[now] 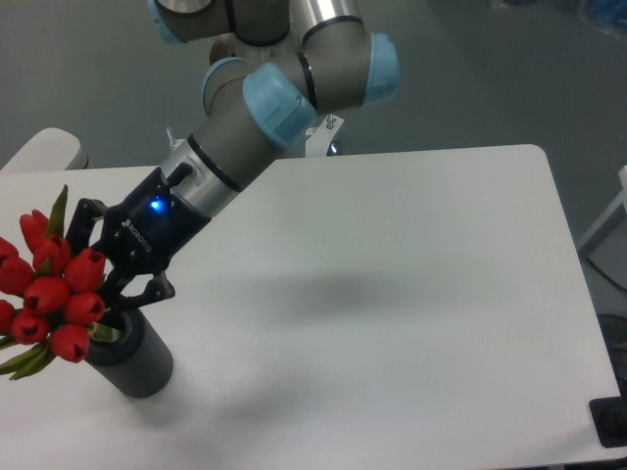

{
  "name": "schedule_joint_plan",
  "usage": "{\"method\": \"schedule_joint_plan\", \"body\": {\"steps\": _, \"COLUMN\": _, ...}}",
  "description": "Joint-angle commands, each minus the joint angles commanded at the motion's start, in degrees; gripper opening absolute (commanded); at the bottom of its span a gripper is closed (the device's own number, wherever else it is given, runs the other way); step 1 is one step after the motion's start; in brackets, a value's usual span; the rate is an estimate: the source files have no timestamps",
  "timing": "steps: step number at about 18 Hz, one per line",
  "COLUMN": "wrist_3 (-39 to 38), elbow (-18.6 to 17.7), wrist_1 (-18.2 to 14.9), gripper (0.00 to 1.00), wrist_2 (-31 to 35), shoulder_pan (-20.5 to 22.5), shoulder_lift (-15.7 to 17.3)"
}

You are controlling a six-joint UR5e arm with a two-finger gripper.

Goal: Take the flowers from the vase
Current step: 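Lift the gripped tulips straight up out of the grey vase, then carry the tulip bunch away from the vase over the table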

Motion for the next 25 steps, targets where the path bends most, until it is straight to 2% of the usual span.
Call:
{"method": "schedule_joint_plan", "body": {"steps": 6, "wrist_3": -3.52, "elbow": 2.03, "wrist_1": -0.09, "gripper": 0.34, "wrist_2": -3.86, "shoulder_pan": 3.07, "shoulder_lift": 0.44}}
{"method": "schedule_joint_plan", "body": {"steps": 11, "wrist_3": -2.74, "elbow": 3.79, "wrist_1": 0.0, "gripper": 0.34, "wrist_2": -4.13, "shoulder_pan": 5.97, "shoulder_lift": -0.44}}
{"method": "schedule_joint_plan", "body": {"steps": 18, "wrist_3": 7.09, "elbow": 5.01, "wrist_1": -0.18, "gripper": 0.34, "wrist_2": -3.87, "shoulder_pan": 11.24, "shoulder_lift": -4.57}}
{"method": "schedule_joint_plan", "body": {"steps": 25, "wrist_3": 16.94, "elbow": 5.54, "wrist_1": -0.18, "gripper": 0.34, "wrist_2": -2.73, "shoulder_pan": 16.52, "shoulder_lift": -5.8}}
